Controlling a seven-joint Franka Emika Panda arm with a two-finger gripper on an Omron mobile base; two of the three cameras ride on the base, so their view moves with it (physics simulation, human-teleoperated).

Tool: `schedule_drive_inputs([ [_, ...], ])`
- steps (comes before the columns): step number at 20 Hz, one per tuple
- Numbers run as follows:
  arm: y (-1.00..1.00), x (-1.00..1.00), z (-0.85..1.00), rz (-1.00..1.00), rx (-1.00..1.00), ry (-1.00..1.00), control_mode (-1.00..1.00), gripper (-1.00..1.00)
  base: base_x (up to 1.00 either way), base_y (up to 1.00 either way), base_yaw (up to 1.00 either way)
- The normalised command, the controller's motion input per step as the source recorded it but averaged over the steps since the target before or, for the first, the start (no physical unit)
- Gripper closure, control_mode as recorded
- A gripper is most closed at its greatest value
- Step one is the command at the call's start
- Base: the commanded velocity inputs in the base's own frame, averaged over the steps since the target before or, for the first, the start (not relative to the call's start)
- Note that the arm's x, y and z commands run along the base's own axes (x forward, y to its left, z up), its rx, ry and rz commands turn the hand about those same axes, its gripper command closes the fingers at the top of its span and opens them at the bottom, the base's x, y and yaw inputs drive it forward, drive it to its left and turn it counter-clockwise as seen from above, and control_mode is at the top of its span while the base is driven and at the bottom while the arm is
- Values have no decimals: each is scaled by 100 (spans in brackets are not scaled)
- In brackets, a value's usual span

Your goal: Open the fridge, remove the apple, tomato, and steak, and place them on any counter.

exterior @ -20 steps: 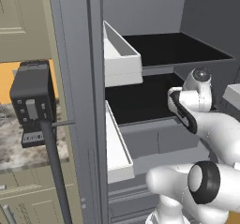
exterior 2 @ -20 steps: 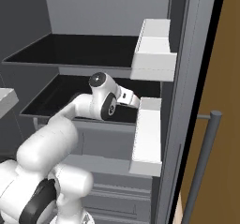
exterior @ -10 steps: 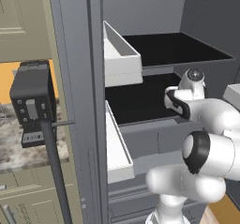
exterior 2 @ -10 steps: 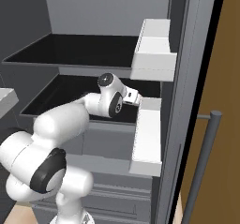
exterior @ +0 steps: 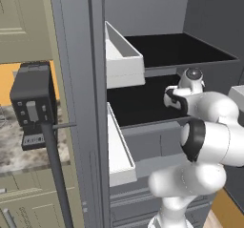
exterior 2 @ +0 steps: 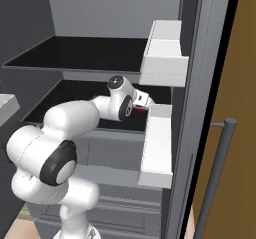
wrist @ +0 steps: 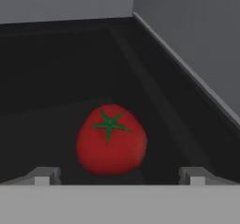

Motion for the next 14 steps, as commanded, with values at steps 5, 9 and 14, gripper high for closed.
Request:
schedule_drive_inputs([
  [5, 0, 25, -5, 0, 0, 0, -100, -100, 0, 0, 0],
  [9, 0, 1, -15, 0, 0, 1, -100, -100, 0, 0, 0],
  [14, -3, 0, -20, 0, 0, 0, -100, -100, 0, 0, 0],
])
